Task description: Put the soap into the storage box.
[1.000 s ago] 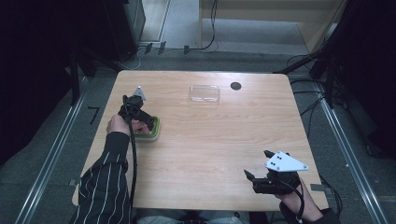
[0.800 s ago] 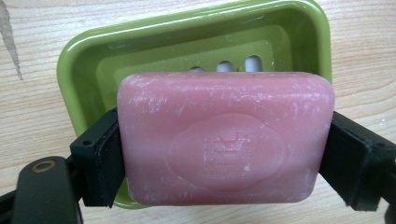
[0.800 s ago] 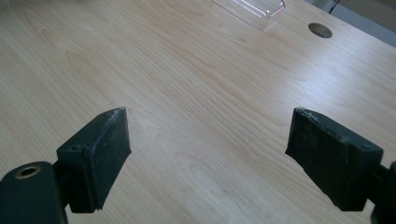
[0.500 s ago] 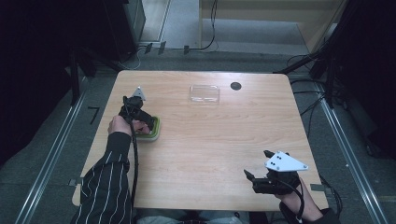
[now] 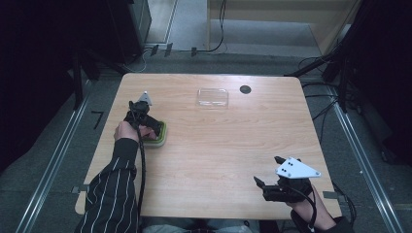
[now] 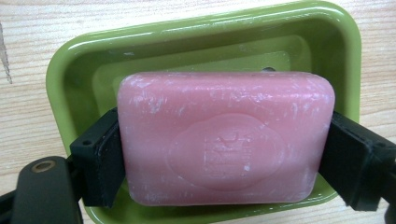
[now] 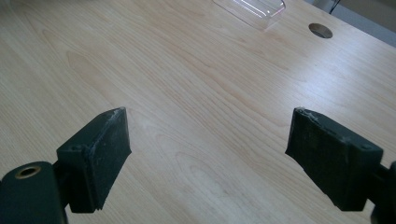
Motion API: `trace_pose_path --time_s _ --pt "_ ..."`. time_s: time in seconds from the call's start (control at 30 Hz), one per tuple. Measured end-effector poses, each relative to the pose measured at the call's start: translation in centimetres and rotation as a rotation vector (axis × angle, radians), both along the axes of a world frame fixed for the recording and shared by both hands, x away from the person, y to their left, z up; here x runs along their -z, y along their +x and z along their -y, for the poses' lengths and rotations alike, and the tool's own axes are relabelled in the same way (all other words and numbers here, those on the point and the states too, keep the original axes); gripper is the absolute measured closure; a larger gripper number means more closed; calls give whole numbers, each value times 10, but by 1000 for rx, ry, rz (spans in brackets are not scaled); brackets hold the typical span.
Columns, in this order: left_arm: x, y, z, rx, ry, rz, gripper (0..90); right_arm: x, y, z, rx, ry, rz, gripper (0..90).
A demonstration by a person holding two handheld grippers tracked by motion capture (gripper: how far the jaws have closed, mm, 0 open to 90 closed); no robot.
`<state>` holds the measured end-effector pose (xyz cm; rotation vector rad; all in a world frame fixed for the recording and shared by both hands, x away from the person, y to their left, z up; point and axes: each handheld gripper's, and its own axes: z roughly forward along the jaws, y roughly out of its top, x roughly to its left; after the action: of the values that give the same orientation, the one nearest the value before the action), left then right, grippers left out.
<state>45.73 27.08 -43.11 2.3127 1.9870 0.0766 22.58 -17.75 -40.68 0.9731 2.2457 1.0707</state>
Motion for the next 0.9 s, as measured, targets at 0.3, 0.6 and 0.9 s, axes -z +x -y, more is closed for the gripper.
trace_pose_path --time_s 0.3,0.6,0.9 --pt "3 1 0 -10 8 -7 138 0 0 0 0 0 1 138" --pt "6 2 0 -13 8 -14 136 0 0 0 0 -1 3 138" --pt "5 1 0 -14 15 0 134 0 0 0 1 -1 1 138"
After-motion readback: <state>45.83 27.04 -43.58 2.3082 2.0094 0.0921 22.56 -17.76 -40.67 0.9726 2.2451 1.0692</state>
